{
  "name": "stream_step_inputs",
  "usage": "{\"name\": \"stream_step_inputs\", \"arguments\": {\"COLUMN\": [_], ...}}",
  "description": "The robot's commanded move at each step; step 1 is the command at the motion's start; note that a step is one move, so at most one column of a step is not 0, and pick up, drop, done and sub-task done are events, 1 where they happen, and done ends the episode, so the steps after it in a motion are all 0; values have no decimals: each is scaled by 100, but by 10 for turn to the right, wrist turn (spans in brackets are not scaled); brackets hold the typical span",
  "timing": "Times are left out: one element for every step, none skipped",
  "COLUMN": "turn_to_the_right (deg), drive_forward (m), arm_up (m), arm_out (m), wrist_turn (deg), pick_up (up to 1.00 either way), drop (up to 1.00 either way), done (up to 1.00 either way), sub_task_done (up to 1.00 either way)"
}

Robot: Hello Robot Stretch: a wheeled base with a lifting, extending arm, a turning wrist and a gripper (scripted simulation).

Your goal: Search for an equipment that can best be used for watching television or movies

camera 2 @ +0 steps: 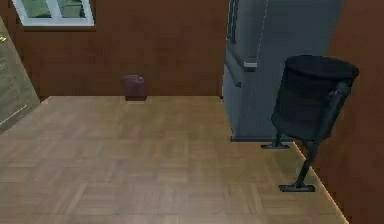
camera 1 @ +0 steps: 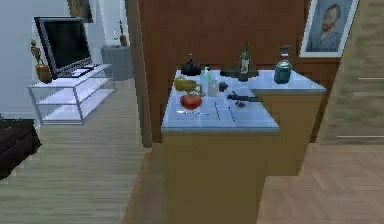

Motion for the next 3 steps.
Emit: {"name": "stream_step_inputs", "arguments": {"turn_to_the_right": [-210, 0, -420], "drive_forward": [0, 90, 0], "arm_up": [0, 0, 0], "arm_out": [0, 0, 0], "wrist_turn": [0, 0, 0], "pick_up": [0, 0, 0], "drop": [0, 0, 0], "done": [0, 0, 0], "sub_task_done": [0, 0, 0]}}
